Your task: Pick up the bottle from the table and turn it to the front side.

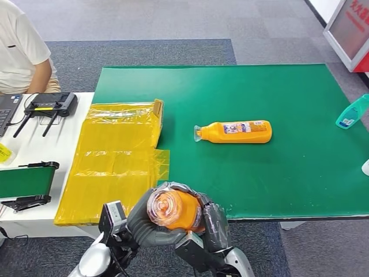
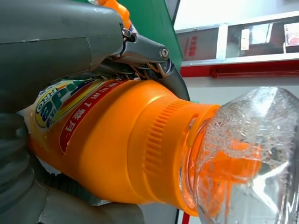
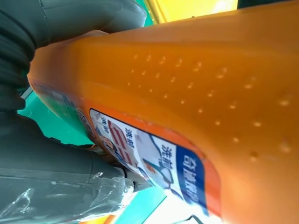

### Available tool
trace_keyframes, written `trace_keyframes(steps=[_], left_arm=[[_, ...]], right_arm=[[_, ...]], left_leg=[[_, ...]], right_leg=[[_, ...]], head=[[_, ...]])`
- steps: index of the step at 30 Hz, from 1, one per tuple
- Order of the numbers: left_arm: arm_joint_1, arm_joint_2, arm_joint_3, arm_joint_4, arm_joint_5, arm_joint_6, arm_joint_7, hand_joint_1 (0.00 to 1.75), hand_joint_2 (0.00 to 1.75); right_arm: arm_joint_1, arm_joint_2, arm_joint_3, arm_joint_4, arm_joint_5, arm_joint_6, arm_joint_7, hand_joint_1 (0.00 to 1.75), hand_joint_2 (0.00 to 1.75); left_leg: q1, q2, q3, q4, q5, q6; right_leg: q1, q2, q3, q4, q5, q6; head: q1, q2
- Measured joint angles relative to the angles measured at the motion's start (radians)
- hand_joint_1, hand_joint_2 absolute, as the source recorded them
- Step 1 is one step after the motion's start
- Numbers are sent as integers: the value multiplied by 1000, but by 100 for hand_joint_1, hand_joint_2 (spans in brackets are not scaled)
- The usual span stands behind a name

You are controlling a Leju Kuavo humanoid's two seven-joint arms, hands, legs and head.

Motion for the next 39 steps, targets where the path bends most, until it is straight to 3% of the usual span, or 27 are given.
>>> trace_keyframes(steps=[3,4,11,19,25,33,39], left_arm=[[1,1,0,0,9,5,0,175,175],[3,2,0,0,13,10,0,175,175],[52,1,10,-12,-66,110,-13,175,175],[69,8,16,-56,-367,308,18,175,175],[67,20,45,-71,-648,448,90,175,175],[-71,48,96,26,-1005,491,271,175,175],[-197,68,137,176,-1179,495,320,175,175]], right_arm=[[-1,0,1,0,-9,-4,1,8,175],[-1,0,1,0,-14,-4,2,0,175],[1,-2,0,-15,-70,-4,-9,0,175],[22,-2,-19,-59,-81,-16,4,0,175],[46,-3,-66,-116,-100,-5,4,0,175],[49,-2,-119,-152,-171,82,-18,0,175],[47,-2,-135,-153,-188,127,-34,0,175]], left_leg=[[0,0,0,0,0,0],[0,0,0,0,0,0],[0,0,0,0,0,0],[0,0,0,0,-1,0],[0,0,0,0,-1,0],[0,0,0,0,1,-1],[0,0,0,0,2,-1]], right_leg=[[0,0,0,0,0,0],[0,0,0,0,0,0],[0,0,-1,0,0,0],[0,0,-1,0,0,0],[0,0,-1,0,0,0],[0,0,-1,0,1,0],[0,0,-1,0,1,-1]], head=[[0,0],[0,0],[0,0],[0,0],[0,0],[0,0],[0,0]])
